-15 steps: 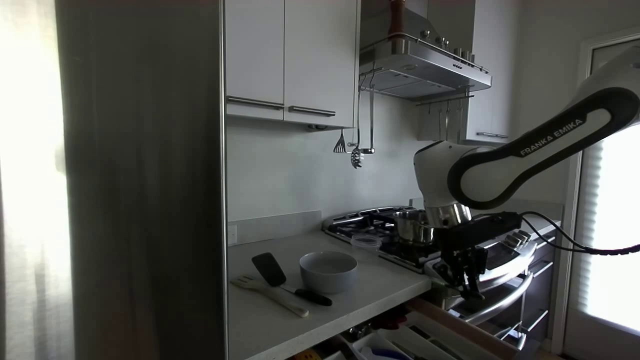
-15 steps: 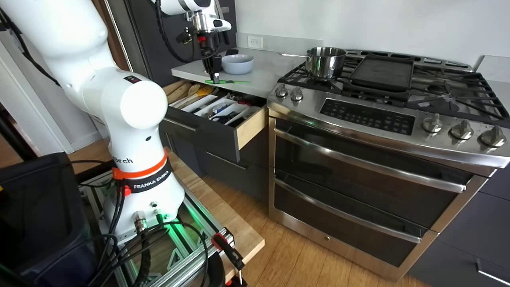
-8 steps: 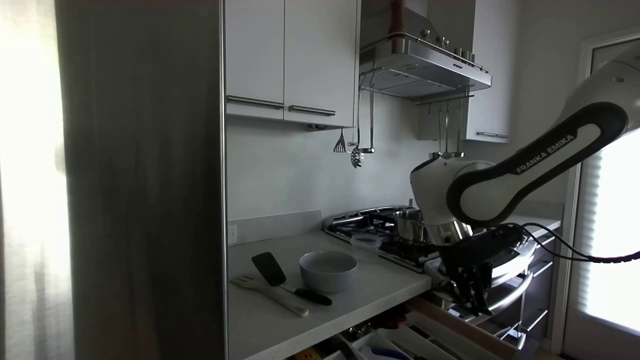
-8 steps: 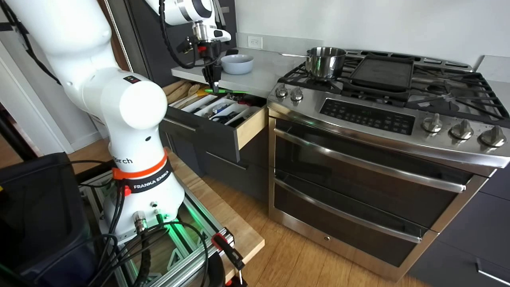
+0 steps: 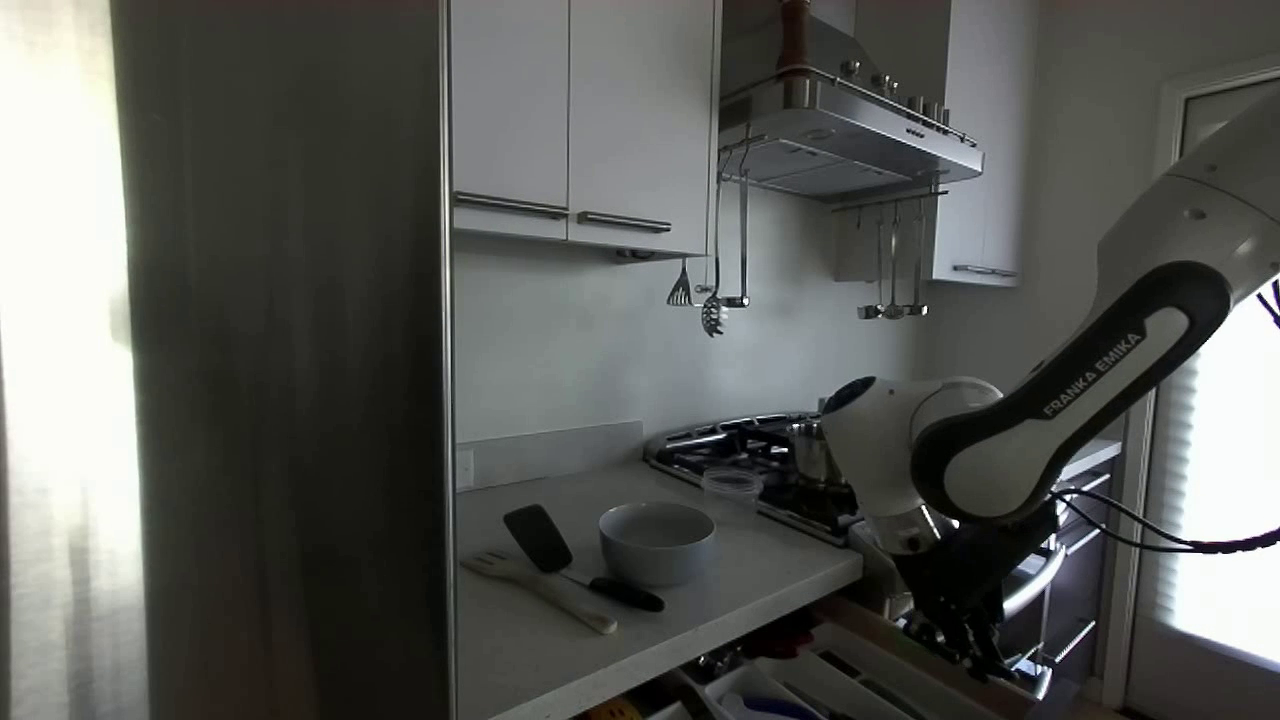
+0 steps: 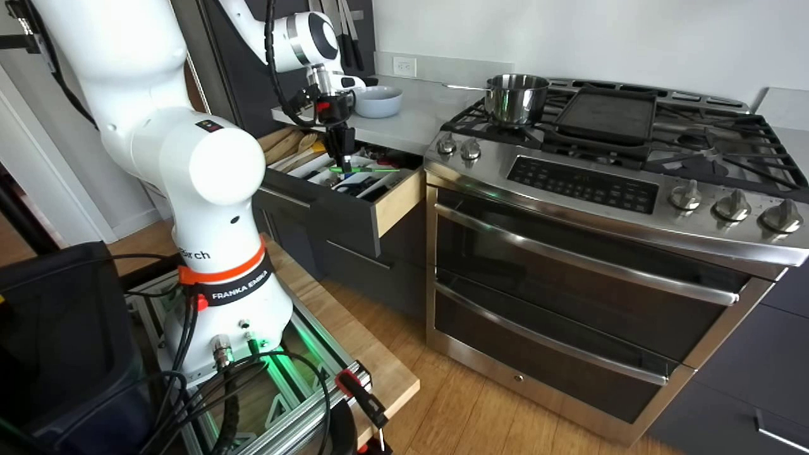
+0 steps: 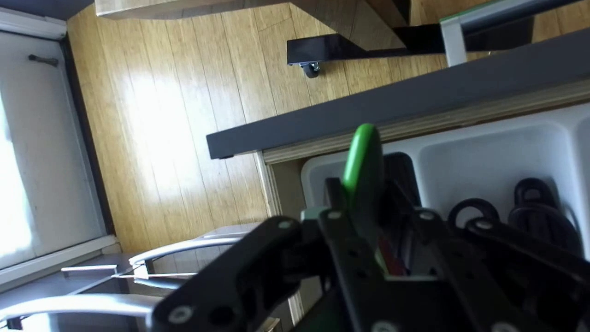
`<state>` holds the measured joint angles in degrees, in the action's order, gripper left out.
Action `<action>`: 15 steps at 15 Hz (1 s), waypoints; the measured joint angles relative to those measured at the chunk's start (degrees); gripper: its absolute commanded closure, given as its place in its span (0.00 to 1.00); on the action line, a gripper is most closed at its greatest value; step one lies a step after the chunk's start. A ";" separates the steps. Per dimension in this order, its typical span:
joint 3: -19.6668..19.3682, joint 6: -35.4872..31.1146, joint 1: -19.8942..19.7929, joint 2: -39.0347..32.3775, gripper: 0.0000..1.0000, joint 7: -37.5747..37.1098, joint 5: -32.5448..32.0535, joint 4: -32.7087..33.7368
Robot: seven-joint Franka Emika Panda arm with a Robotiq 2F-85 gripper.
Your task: Remove the knife from the countertop and put it in the open drawer to the right
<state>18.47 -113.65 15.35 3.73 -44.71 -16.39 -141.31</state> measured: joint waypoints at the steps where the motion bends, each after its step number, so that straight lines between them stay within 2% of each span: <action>1: -0.12 -1.27 -0.05 -0.55 0.94 0.00 -1.09 -0.39; 10: -2.33 -13.57 -0.09 -6.04 0.94 -1.30 -11.28 -1.60; 15: -3.99 -16.43 -0.07 -9.36 0.94 -2.02 -14.58 -1.60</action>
<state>14.47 -130.08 15.29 -5.62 -46.73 -30.97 -142.91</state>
